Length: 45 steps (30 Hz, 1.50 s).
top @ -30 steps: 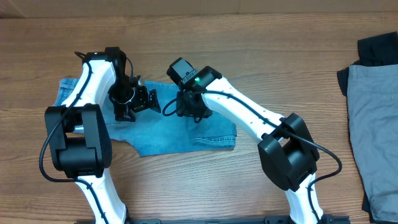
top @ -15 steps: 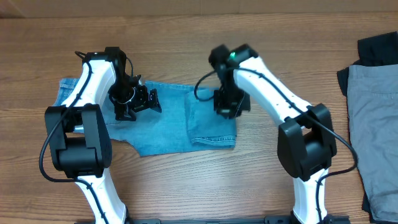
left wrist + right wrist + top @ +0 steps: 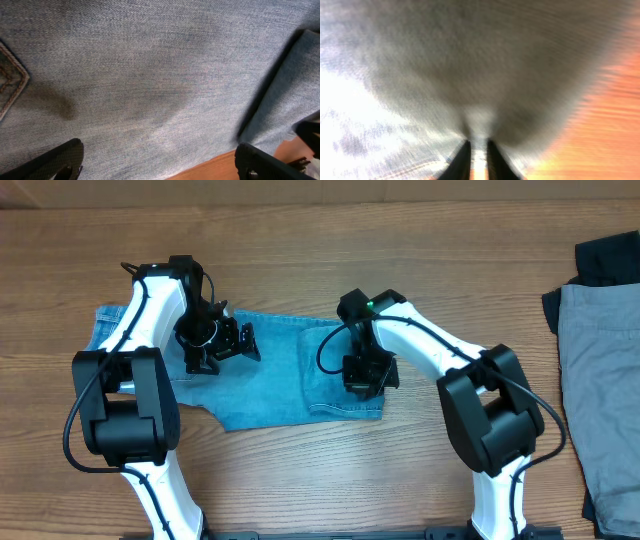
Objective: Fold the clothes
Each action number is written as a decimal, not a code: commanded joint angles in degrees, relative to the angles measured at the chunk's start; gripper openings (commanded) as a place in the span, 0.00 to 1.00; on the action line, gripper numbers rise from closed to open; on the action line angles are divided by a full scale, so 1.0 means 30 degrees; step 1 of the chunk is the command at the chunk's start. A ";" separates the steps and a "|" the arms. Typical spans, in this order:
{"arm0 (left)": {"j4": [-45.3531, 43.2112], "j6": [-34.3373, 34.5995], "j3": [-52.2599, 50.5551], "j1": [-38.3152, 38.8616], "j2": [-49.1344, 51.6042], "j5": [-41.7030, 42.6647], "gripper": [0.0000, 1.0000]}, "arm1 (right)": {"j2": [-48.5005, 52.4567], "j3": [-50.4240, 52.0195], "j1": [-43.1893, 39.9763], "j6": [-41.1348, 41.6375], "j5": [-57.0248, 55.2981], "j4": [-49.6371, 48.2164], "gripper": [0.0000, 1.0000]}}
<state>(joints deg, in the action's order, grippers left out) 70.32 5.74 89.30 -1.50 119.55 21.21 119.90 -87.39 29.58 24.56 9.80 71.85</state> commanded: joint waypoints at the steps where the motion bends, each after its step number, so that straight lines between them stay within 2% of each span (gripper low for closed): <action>1: 0.0044 -0.0357 0.0175 0.0146 -0.0270 0.0277 0.99 | -0.2849 -0.1865 -0.0554 0.0823 -0.2863 0.0495 0.47; 2: 0.0036 -0.0357 0.0175 0.0146 -0.0270 0.0277 0.99 | -0.3264 -0.2025 -0.0801 0.0816 -0.3067 0.0342 0.55; 3: 0.0036 -0.0357 0.0175 0.0146 -0.0270 0.0284 0.99 | -0.3796 -0.2047 -0.1304 0.0678 -0.2951 -0.0401 0.52; 4: 0.0036 -0.0350 0.0175 0.0146 -0.0270 0.0284 0.99 | -0.3927 -0.2047 -0.1792 0.0510 -0.2608 -0.1129 0.41; 7: 0.0036 -0.0350 0.0175 0.0146 -0.0270 0.0291 0.99 | -0.3767 -0.1938 -0.2470 -0.0153 -0.1457 -0.2222 0.22; 9: 0.0044 -0.0350 0.0175 0.0146 -0.0270 0.0291 0.99 | -0.3373 -0.1851 -0.2841 -0.0211 -0.0459 -0.2973 0.04; 18: 0.0044 -0.0350 0.0175 0.0146 -0.0270 0.0284 0.99 | -0.0714 -0.1851 -0.2900 -0.0328 0.1224 -0.5690 0.04; 22: 0.0058 -0.0357 0.0175 0.0146 -0.0270 0.0284 0.99 | 0.0648 -0.1851 -0.3031 -0.0182 0.0663 -0.6346 0.04; 33: 0.0044 -0.0350 0.0175 0.0153 -0.0270 0.0291 0.99 | 0.1530 -0.1953 -0.4430 -0.0204 0.0036 -0.6448 0.04; 39: -0.0015 -0.0357 0.0175 0.0146 -0.0270 0.0277 1.00 | 0.0517 -0.3810 -0.5122 -0.0350 0.0080 -0.3847 0.04; 42: 0.0000 -0.0357 0.0168 0.0146 -0.0270 0.0277 1.00 | -0.0474 -0.5064 -0.5515 -0.0699 -0.0095 -0.1552 0.29; 44: -0.0007 -0.0357 0.0153 0.0146 -0.0270 0.0277 1.00 | -0.1013 -0.5195 -0.5727 -0.1290 -0.0029 -0.0401 0.67; 45: -0.0022 -0.0357 0.0146 0.0146 -0.0270 0.0277 1.00 | -0.1100 -0.5195 -0.5792 -0.1508 0.0007 0.0029 0.74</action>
<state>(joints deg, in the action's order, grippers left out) 70.28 5.74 89.30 -1.50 119.55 21.21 121.71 -100.53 13.21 22.76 10.13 69.58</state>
